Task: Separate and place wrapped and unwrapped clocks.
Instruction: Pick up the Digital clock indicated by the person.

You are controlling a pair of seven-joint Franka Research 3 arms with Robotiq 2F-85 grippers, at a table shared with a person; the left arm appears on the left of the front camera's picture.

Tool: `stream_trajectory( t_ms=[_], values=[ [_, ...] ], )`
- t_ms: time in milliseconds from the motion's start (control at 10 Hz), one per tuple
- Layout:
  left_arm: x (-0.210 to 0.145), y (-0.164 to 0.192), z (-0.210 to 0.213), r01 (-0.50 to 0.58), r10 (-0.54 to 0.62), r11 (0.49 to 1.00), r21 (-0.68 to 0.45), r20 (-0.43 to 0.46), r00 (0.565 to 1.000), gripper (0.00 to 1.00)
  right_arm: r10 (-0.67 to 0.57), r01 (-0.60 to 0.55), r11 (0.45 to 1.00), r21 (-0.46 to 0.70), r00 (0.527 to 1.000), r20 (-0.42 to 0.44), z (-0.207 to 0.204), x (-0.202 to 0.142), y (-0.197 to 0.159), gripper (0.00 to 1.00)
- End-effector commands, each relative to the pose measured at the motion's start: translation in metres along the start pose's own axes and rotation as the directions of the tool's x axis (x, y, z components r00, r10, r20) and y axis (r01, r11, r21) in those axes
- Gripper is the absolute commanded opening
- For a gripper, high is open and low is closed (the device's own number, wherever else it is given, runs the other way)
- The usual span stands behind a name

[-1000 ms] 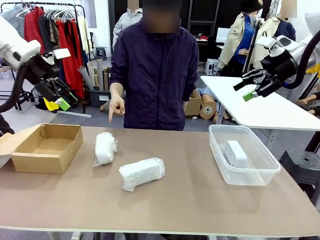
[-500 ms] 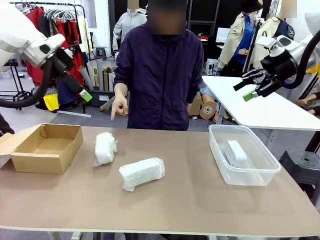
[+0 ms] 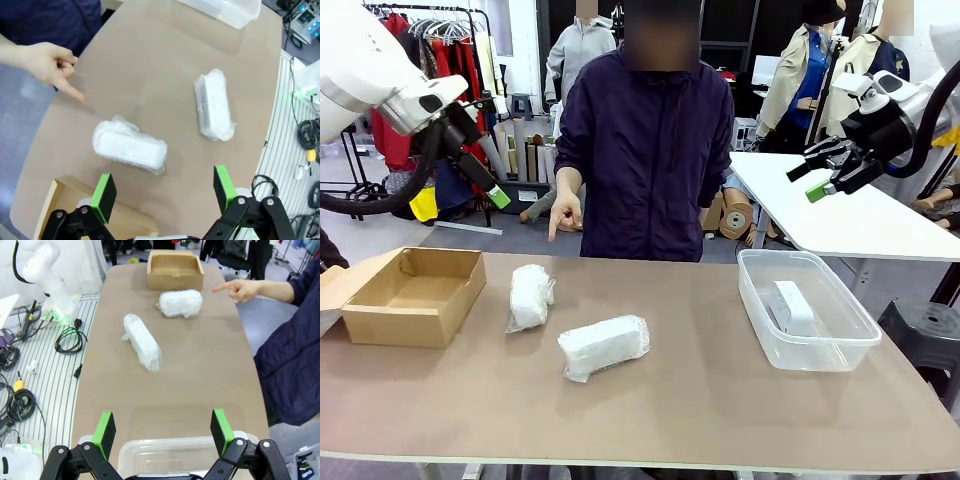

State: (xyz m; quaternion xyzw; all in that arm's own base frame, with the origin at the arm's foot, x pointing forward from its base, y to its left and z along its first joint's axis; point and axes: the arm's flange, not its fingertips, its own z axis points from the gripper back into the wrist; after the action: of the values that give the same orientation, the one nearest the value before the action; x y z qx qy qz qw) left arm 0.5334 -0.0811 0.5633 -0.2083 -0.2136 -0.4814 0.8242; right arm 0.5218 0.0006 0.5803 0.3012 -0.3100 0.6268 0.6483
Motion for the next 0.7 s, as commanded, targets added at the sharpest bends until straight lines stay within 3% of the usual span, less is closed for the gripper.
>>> stream_trajectory(
  t_ms=[0,100,300,500,600],
  values=[
    [0.001,-0.001,-0.002,0.003,-0.003,1.0,-0.002,-0.003,1.0,1.0,0.012,-0.012,1.0,-0.001,1.0,-0.006,-0.001,-0.001,0.005,1.0],
    [0.012,0.003,-0.008,-0.259,0.269,0.951,0.172,-0.042,0.962,1.0,0.012,-0.012,1.0,-0.001,1.0,-0.006,-0.001,-0.001,0.005,1.0],
    [0.037,0.0,-0.031,-0.456,0.497,0.827,0.328,-0.048,0.866,1.0,0.012,-0.012,1.0,-0.001,1.0,-0.006,-0.001,-0.001,0.005,1.0],
    [0.05,0.004,-0.051,-0.557,0.617,0.724,0.408,-0.021,0.787,1.0,0.012,-0.012,1.0,-0.001,1.0,-0.006,-0.001,-0.001,0.005,1.0],
    [0.051,0.01,-0.069,-0.676,0.76,0.576,0.459,0.002,0.649,1.0,0.012,-0.012,1.0,-0.001,1.0,-0.006,-0.001,-0.001,0.005,1.0]
  ],
)
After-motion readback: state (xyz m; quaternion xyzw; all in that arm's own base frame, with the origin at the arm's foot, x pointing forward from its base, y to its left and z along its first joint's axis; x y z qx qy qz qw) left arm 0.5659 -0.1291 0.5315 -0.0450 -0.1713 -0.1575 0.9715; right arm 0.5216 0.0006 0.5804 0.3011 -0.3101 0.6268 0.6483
